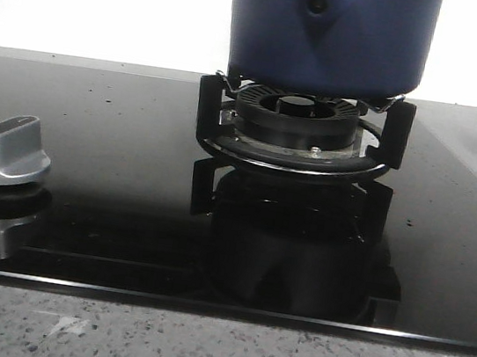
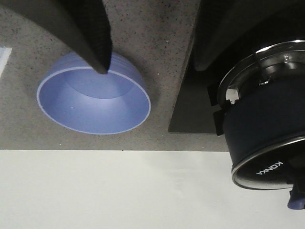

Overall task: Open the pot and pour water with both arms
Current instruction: 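Lift the glass lid up off the blue pot with the left gripper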

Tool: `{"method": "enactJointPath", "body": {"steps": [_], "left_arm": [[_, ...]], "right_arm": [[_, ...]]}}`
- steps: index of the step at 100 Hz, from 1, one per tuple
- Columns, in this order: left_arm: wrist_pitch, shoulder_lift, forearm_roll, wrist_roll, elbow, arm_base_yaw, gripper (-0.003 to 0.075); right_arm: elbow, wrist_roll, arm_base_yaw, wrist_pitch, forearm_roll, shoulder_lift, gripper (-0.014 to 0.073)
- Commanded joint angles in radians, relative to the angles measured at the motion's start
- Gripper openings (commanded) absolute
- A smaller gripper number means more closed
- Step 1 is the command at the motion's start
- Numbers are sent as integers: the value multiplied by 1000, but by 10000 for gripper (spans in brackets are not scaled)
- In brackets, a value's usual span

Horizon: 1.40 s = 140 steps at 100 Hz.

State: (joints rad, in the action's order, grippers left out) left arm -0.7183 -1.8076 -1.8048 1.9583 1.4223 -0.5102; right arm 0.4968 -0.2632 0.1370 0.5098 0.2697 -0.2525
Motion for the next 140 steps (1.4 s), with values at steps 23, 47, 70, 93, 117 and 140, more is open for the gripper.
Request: {"method": "enactJointPath", "body": {"steps": [23,47,70,93,117,140], "left_arm": [[-83,72,-68,-6,42,-10,287],[-78,72,-68,-6,42,-10,320],[-72,90,-68,-76,44,16,320],[-80,121,-68,-86,44,49,320],[-78,158,-65,-86,44,58,320],[-78,205,19,-173,44,122,320]], "right_arm": [[11,-12,-3,-83,11,-21,356],[11,-12,-3,-85,11,-21,356],[11,-12,-3,-87,11,-21,356],[11,-12,-3,-92,11,-21,356],[11,-12,-3,-103,11,-21,356],[11,-12,-3,-95,50,-21,356]]}}
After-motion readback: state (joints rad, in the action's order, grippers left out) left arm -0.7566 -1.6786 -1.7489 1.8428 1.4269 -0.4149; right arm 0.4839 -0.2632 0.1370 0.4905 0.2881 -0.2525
